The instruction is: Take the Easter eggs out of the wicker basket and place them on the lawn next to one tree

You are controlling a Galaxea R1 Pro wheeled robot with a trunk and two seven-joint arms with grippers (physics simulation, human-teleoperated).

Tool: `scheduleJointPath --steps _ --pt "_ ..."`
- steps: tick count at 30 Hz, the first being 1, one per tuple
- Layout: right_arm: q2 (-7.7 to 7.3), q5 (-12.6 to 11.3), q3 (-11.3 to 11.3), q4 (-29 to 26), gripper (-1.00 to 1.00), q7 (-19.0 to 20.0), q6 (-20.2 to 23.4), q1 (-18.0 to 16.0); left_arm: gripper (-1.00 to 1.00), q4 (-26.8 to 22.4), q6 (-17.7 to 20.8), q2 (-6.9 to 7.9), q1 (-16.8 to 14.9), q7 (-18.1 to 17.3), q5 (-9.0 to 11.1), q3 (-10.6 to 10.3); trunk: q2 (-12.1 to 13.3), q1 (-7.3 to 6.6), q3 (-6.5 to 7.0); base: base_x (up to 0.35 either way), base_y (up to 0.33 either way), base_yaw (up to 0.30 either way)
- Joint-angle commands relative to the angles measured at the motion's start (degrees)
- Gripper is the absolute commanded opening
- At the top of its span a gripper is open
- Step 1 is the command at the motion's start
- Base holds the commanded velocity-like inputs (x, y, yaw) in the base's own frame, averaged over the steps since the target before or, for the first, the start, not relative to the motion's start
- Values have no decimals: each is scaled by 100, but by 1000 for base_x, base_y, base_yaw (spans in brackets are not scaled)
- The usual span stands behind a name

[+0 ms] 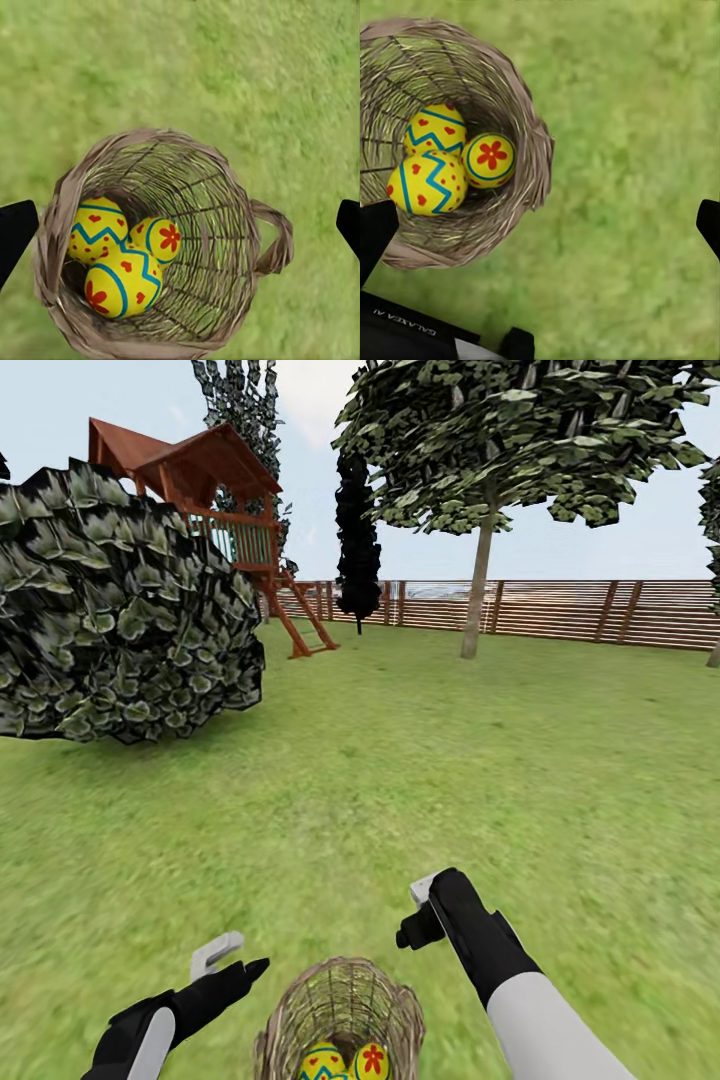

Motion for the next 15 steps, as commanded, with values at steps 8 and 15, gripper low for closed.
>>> scheduleJointPath --steps 8,15 --pt "-7 52 -4 451 100 17 -263 -4 100 1 37 -14 -4 -33 5 24 -3 3 -6 175 0 0" --pt "-7 42 -16 552 100 11 -358 -4 100 2 37 -15 -4 -32 14 28 -3 3 -6 117 0 0"
